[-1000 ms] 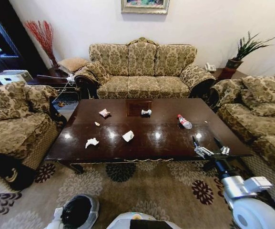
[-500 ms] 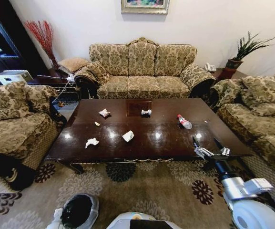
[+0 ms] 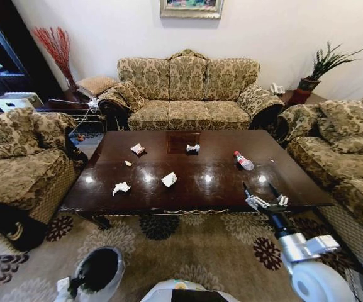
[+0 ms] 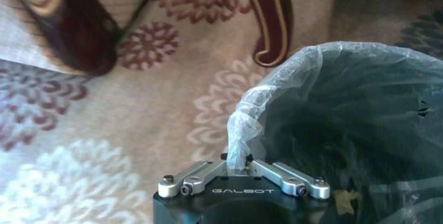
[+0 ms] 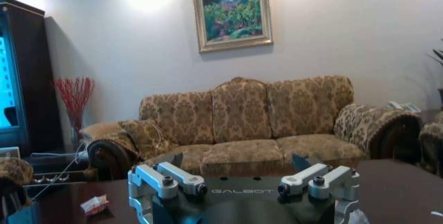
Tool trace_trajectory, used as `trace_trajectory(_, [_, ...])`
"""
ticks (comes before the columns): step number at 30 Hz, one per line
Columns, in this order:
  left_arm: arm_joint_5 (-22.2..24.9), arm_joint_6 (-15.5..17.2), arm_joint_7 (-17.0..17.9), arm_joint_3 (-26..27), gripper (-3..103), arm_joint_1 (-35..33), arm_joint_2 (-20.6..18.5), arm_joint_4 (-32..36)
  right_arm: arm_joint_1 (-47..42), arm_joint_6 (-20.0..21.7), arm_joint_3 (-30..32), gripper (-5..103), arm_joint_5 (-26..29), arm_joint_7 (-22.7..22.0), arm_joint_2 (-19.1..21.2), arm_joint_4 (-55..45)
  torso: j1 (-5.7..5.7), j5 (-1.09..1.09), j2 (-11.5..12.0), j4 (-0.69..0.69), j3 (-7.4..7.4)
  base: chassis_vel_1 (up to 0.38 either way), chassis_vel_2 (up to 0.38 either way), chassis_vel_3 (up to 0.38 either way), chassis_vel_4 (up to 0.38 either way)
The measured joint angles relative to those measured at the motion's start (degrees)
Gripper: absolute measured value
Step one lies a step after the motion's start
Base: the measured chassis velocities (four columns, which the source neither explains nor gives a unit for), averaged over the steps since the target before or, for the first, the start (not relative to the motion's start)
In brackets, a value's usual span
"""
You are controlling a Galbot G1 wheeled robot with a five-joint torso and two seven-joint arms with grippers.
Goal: Move to the front of the table and place the trash on the table into the trash bin.
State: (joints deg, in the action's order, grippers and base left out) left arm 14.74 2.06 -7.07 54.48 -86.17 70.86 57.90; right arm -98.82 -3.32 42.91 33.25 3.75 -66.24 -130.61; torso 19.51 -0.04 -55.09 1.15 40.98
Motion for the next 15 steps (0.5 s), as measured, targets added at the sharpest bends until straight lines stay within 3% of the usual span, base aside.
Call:
trace_trajectory(3, [0.68,0.64,0.11,1.71,0,-3.4,0.32,4.02,0.99,-0.56,-0.36,100,-0.31,1.3,-0.29,1.63,0.0,0.07,0.0,0.01,0.0,0.0,0.0,0.0,0.0])
trace_trajectory(5, [2.2,1.79,0.14,4.36,0,-7.95,0.82,9.37,2.81,-1.33,-0.74,100,-0.95,3.39,-0.58,4.5,0.0,-0.03,0.0,0.0,-0.01,0.0,0.0,0.0,0.0])
trace_trajectory(8, [3.58,2.5,0.16,6.51,0,-10.87,1.09,13.14,4.57,-2.25,-1.04,100,-2.11,4.78,-1.08,6.72,0.0,0.0,0.0,0.01,0.0,0.0,0.0,0.0,0.0])
trace_trajectory(10, [6.37,2.85,0.19,10.56,0,-15.79,1.65,19.85,6.89,-3.13,-1.98,100,-3.22,5.93,-2.06,9.2,0.0,0.09,0.0,0.03,0.0,0.0,0.0,0.0,0.0])
trace_trajectory(11, [6.37,2.85,0.19,10.56,0,-15.79,1.65,19.85,6.89,-3.13,-1.98,100,-3.22,5.93,-2.06,9.2,0.0,0.09,0.0,0.03,0.0,0.0,0.0,0.0,0.0])
trace_trajectory(13, [10.17,3.42,-0.24,14.16,0,-20.98,2.51,27.23,8.63,-3.68,-2.92,100,-3.5,6.74,-3.09,10.86,0.0,0.02,0.0,-0.01,0.0,0.0,0.0,0.0,0.0])
trace_trajectory(15, [12.15,4.36,-0.27,15.36,0,-23.32,2.96,30.22,9.56,-4.18,-3.2,100,-3.73,7.23,-3.57,11.76,0.0,0.01,0.0,-0.02,0.0,0.0,0.0,0.0,0.0])
